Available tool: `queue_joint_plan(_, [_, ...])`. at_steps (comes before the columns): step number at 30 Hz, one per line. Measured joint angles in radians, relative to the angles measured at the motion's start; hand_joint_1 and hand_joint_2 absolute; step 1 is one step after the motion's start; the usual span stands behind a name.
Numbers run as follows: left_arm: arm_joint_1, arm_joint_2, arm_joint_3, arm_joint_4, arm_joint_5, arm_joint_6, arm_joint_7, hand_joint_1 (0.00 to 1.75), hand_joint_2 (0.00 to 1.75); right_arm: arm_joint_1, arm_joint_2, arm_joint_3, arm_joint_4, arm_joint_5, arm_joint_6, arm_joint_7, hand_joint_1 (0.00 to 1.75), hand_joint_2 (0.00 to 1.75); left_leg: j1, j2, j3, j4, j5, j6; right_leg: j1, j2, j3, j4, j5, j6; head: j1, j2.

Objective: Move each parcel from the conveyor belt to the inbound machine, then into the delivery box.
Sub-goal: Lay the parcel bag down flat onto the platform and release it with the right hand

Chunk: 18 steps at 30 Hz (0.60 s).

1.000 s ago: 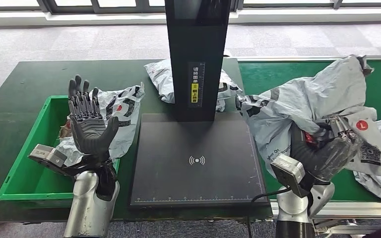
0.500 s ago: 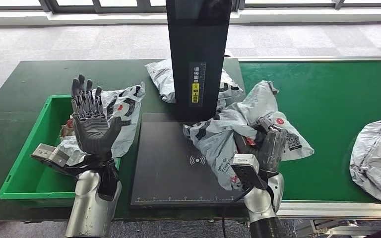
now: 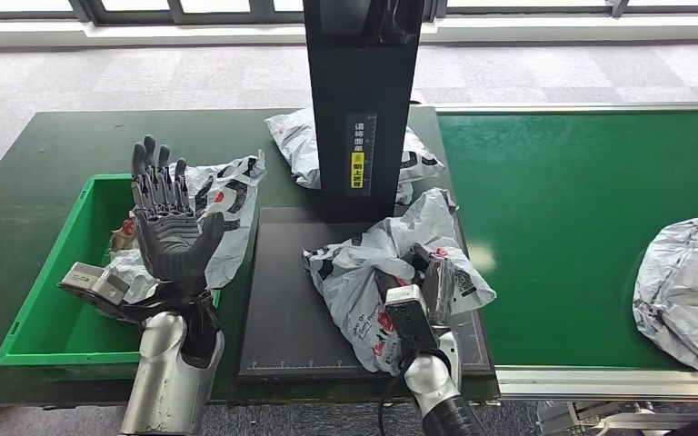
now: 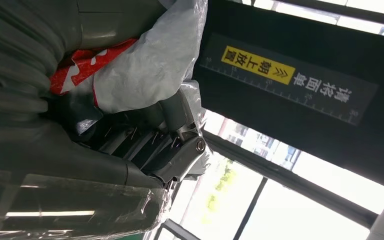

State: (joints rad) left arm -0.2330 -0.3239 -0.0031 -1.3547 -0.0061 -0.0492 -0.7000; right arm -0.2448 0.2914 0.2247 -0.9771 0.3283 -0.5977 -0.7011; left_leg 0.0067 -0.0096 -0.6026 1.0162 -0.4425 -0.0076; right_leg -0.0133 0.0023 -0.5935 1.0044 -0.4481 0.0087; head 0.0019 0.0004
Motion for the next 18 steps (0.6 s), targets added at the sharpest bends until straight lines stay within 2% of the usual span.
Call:
queue_joint_plan(5, [-0.001,0.000,-0.008,0.001,-0.002,0.002,0.000,0.00,1.75,-0.006,-0.009,0.015,0.048,-0.044,0.039,0.000,1.75,1.75,0.000,0.000,0.000,0.000,0.000,0.000,0.000,0.000,0.000,0.000,0.000,0.000,0.000,0.000])
queue_joint_plan(11, [-0.003,0.000,-0.013,0.010,-0.004,0.004,0.000,0.00,1.75,-0.029,-0.016,0.022,0.137,-0.095,0.152,0.000,1.75,1.75,0.000,0.000,0.000,0.000,0.000,0.000,0.000,0.000,0.000,0.000,0.000,0.000,0.000,0.000])
queue_joint_plan(18, [-0.003,0.000,-0.013,0.016,-0.004,0.004,0.000,0.00,1.75,-0.040,-0.018,0.022,0.189,-0.098,0.165,0.000,1.75,1.75,0.000,0.000,0.000,0.000,0.000,0.000,0.000,0.000,0.000,0.000,0.000,0.000,0.000,0.000])
